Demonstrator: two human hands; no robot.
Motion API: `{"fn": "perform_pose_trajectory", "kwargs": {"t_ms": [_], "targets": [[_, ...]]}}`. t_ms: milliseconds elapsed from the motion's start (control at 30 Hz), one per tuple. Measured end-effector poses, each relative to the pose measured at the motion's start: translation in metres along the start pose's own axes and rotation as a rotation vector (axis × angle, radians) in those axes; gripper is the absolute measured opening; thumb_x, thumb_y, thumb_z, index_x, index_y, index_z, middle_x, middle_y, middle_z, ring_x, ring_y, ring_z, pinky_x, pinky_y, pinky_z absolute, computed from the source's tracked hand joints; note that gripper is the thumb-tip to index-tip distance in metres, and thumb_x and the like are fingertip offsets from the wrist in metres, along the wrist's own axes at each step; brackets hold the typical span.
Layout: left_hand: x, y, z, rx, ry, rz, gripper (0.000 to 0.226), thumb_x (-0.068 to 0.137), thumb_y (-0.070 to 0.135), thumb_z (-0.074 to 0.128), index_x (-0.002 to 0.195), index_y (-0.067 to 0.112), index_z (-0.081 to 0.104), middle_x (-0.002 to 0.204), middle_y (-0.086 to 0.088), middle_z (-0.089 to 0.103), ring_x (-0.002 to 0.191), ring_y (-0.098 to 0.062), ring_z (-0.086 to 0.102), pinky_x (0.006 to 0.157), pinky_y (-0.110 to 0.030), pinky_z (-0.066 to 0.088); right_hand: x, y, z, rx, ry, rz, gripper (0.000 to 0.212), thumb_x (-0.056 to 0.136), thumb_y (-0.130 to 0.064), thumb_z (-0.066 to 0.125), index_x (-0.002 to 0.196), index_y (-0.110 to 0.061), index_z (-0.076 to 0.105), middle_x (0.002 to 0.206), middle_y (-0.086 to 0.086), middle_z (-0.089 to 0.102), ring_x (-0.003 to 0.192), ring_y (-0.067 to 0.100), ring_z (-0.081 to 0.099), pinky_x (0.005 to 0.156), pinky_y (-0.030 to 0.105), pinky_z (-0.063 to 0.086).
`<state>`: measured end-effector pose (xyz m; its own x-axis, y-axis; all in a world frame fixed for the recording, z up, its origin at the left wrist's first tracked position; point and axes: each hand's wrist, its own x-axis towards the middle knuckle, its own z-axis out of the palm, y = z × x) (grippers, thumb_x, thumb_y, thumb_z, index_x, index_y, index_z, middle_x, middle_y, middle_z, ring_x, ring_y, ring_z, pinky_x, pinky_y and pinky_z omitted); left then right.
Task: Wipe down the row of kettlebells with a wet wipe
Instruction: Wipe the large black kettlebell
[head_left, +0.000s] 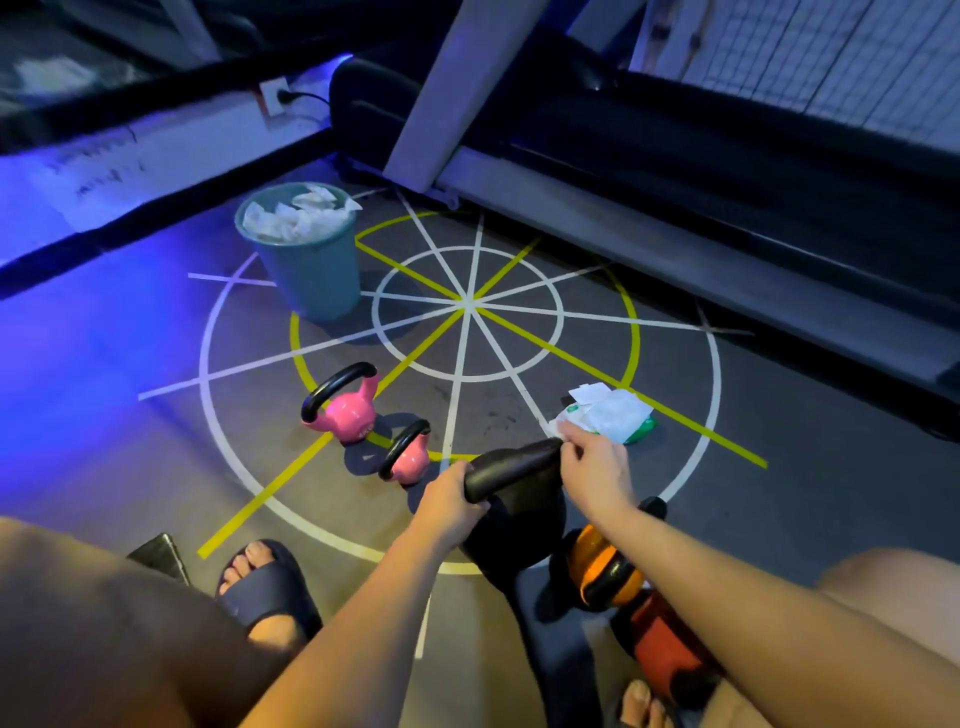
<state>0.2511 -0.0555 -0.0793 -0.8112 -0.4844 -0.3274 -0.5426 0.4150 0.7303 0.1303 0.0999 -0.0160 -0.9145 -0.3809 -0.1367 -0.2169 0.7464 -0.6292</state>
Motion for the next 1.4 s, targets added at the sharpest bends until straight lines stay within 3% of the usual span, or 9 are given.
{"fn": "perform_pose_trajectory", "kwargs": {"t_ms": [200,400,500,667,800,933,1100,1200,1400], "targets": [[0.0,0.002,-0.001,0.021,-0.027,-0.028,0.038,0.083,0.006,0.065,0.117,0.018,0.056,0.101,-0.001,0.065,0.097,-0.024,0.061,0.08,-0.028,0.043,-0.047,-0.027,0.021,-0.029,-0.211,-0.498,0.043,0.093,-0.007,0.052,0.129,-0.026,0.065,0.139,-0.006,0.059,0.129,0.014,0.053,0.108,0.032,0.042],[0.0,0.006,-0.003,0.027,-0.028,-0.06,0.038,0.081,0.009,0.073,0.114,0.02,0.057,0.107,-0.005,0.067,0.103,-0.025,0.063,0.087,-0.029,0.045,-0.012,-0.012,-0.01,-0.128,-0.092,-0.205,0.038,0.097,-0.012,0.041,0.121,-0.035,0.06,0.115,0.004,0.065,0.106,0.032,0.061,0.088,0.038,0.051],[-0.001,0.008,-0.005,0.034,-0.022,-0.067,0.035,0.081,0.009,0.074,0.104,0.026,0.054,0.103,-0.004,0.067,0.103,-0.026,0.064,0.09,-0.031,0.047,-0.01,-0.011,-0.011,-0.139,-0.084,-0.089,0.039,0.1,-0.009,0.04,0.131,-0.024,0.058,0.123,0.013,0.064,0.112,0.034,0.059,0.092,0.037,0.048],[0.0,0.009,-0.004,0.038,-0.017,-0.066,0.039,0.08,0.01,0.075,0.114,0.021,0.059,0.104,-0.005,0.068,0.105,-0.027,0.064,0.094,-0.034,0.049,-0.027,-0.024,0.003,-0.215,-0.135,-0.375,0.034,0.093,-0.004,0.041,0.119,-0.022,0.053,0.124,0.0,0.055,0.11,0.027,0.058,0.079,0.033,0.045],[-0.001,0.007,-0.003,0.048,-0.005,-0.046,0.031,0.081,0.007,0.07,0.108,0.017,0.058,0.098,-0.006,0.067,0.1,-0.029,0.064,0.089,-0.036,0.05,-0.038,-0.029,0.011,-0.191,-0.243,-0.509,0.041,0.092,-0.01,0.035,0.126,-0.019,0.056,0.131,0.004,0.055,0.122,0.026,0.053,0.097,0.047,0.048],[-0.001,0.005,-0.001,0.034,-0.004,-0.026,0.03,0.082,0.008,0.07,0.106,0.019,0.055,0.099,-0.006,0.068,0.099,-0.027,0.065,0.091,-0.037,0.05,-0.04,-0.025,0.015,-0.226,-0.308,-0.611,0.052,0.095,0.001,0.041,0.143,-0.018,0.051,0.15,0.001,0.047,0.143,0.017,0.036,0.115,0.036,0.035],[0.004,0.003,-0.004,0.035,-0.045,-0.021,0.041,0.078,0.008,0.074,0.109,0.025,0.054,0.102,-0.005,0.066,0.103,-0.027,0.064,0.092,-0.035,0.05,-0.016,-0.001,-0.006,-0.236,-0.095,-0.312,0.028,0.102,-0.025,0.038,0.123,-0.035,0.053,0.121,-0.003,0.057,0.111,0.025,0.055,0.09,0.031,0.041],[0.005,0.0,-0.001,0.025,-0.028,-0.026,0.035,0.082,0.007,0.072,0.108,0.021,0.053,0.1,-0.004,0.063,0.103,-0.028,0.063,0.09,-0.032,0.046,-0.005,0.01,-0.002,-0.291,-0.093,-0.249,0.048,0.1,-0.008,0.039,0.147,-0.018,0.045,0.146,0.008,0.049,0.135,0.031,0.046,0.109,0.037,0.037],[-0.003,0.002,-0.002,0.05,-0.047,-0.037,0.038,0.085,0.003,0.063,0.121,0.011,0.052,0.11,-0.014,0.065,0.106,-0.033,0.062,0.087,-0.033,0.044,-0.042,-0.005,0.028,-0.261,-0.175,-0.722,0.061,0.087,0.01,0.049,0.144,-0.01,0.05,0.151,0.007,0.047,0.142,0.023,0.041,0.115,0.036,0.034]]}}
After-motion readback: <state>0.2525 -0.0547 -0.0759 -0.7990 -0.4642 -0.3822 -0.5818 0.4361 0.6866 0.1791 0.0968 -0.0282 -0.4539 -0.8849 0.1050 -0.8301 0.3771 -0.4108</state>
